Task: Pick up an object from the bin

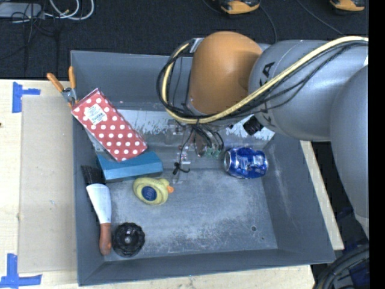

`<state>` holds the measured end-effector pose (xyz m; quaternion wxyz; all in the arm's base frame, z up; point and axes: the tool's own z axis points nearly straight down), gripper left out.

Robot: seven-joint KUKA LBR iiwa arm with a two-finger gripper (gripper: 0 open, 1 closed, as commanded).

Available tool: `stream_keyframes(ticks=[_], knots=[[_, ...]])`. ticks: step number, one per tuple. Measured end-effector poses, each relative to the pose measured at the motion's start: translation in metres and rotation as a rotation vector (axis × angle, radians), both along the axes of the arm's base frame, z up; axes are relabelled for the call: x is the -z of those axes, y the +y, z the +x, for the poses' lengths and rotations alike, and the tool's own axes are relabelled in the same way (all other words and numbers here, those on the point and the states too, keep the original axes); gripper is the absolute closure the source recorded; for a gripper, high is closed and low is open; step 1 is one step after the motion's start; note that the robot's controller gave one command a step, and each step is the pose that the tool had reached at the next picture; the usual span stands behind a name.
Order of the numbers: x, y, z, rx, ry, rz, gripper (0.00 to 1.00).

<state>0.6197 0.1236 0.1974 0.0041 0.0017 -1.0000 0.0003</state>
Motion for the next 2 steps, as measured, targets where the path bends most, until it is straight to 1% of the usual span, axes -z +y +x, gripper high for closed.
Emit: stream_keyframes(ticks=[1, 2], knots=[[-0.005, -0.001, 0.001, 0.002, -0.007, 0.001, 0.00], [0.051, 0.010, -0.016, -0.064, -0.007, 0.001, 0.00]])
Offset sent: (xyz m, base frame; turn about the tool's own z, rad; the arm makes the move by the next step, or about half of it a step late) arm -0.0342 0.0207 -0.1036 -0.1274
